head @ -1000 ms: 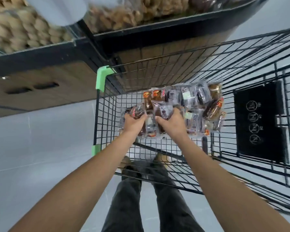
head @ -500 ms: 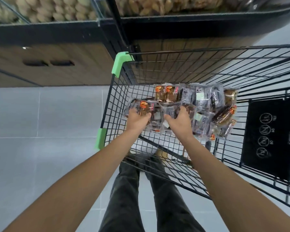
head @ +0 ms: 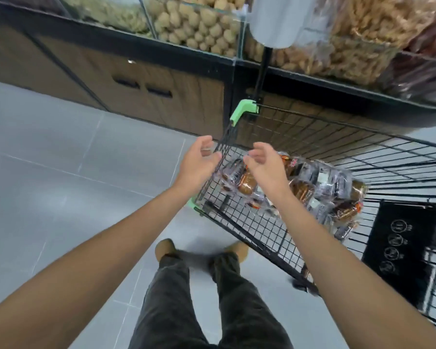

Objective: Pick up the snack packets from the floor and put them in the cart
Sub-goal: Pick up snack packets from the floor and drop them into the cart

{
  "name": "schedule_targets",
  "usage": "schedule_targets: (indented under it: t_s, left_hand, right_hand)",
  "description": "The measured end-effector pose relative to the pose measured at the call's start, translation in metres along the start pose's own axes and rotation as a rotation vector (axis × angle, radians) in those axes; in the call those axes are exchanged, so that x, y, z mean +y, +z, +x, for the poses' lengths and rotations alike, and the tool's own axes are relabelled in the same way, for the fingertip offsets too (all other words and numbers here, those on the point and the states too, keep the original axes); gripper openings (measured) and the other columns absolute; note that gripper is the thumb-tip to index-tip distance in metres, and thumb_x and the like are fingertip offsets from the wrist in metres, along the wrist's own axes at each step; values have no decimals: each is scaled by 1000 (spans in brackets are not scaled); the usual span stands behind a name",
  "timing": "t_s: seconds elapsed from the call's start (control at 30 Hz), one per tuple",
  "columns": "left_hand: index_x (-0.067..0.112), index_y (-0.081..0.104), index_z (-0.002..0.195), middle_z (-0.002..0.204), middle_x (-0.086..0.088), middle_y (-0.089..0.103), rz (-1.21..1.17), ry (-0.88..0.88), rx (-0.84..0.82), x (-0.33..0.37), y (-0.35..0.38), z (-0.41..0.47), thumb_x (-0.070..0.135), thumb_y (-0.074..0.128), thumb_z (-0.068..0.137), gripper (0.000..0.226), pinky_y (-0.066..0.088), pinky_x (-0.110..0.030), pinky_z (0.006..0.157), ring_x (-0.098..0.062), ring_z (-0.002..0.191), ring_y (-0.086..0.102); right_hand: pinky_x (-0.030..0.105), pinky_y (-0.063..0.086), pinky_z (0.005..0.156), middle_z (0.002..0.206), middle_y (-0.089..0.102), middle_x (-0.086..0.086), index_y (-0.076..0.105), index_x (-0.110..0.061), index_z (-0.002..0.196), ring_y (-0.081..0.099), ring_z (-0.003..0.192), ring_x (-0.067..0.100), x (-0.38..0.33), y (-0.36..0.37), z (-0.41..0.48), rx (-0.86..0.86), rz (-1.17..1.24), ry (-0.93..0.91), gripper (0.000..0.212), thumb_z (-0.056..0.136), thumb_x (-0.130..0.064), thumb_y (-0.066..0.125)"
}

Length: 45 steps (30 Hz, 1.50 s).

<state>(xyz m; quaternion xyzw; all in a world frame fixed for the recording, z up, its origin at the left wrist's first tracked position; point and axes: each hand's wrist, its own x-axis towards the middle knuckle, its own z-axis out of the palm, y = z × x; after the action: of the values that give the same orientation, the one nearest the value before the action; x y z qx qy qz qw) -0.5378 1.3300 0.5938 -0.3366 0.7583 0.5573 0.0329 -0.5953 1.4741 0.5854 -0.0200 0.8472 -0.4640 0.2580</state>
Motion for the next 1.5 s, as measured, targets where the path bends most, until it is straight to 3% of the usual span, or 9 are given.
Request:
schedule_targets:
  t_s: [0.13,0.37,0.47,0.6,0.83,0.97,1.23,1.4,1.5]
  left_hand:
    - [8,50,127,114,4,55,-70,34,145,-9,-70,-6,7,58,90,37,40,-3,70,-10,96,52]
    - [13,53,123,113,8,57,-144,59,310,-50,-220,-34,15,59,90,33,41,-18,81,-10,99,57]
    - [15,51,126,115,10,56,-194,36,352,-72,-294,-44,19,60,90,37,41,-20,82,-9,100,56]
    - [16,46,132,124,7,52,-258,5,386,-112,-386,-58,21,60,90,45,40,-20,85,-10,108,53]
    - [8,48,129,130,-4,54,-378,-49,584,-170,-517,-78,12,57,91,39,37,-3,66,-10,98,52]
    - [10,47,130,129,-3,54,-420,-60,675,-196,-586,-85,13,57,91,40,40,-13,74,-10,98,53]
    - [13,48,129,130,-1,54,-434,-169,824,-261,-743,-65,17,58,90,40,37,-20,83,-9,97,53]
    - [10,46,131,132,-3,53,-431,-263,883,-301,-848,-42,16,58,91,42,40,-15,74,-10,97,51]
    - [11,45,133,134,-4,52,-451,-299,945,-323,-911,-36,16,58,91,45,38,-19,81,-11,99,53]
  right_hand:
    - [16,46,85,103,60,-3,53,-12,125,57,94,7,-61,45,-9,-53,8,-149,36,91,-15,61]
    - [7,45,76,104,64,2,56,-9,122,59,93,9,-170,169,-48,-178,-67,-332,33,90,-15,62]
    - [15,48,83,105,65,3,57,-11,122,61,94,10,-212,235,-68,-248,-95,-378,33,89,-17,62]
    - [10,44,77,105,65,0,55,-14,124,61,93,9,-260,323,-97,-354,-161,-418,35,89,-18,62]
    - [27,50,90,107,67,5,58,-16,118,64,97,14,-334,447,-128,-477,-171,-478,30,88,-16,61]
    - [20,45,84,107,67,8,58,-13,117,63,99,16,-374,523,-132,-570,-201,-528,30,88,-17,60]
    - [25,46,84,98,63,6,59,-11,116,60,89,14,-453,708,-128,-735,-242,-595,29,87,-17,60]
    - [14,43,70,92,61,4,59,-10,118,57,85,13,-510,826,-120,-813,-294,-603,29,89,-15,59]
    - [22,43,74,93,61,7,58,-6,118,56,84,16,-542,896,-122,-900,-331,-597,30,89,-14,59]
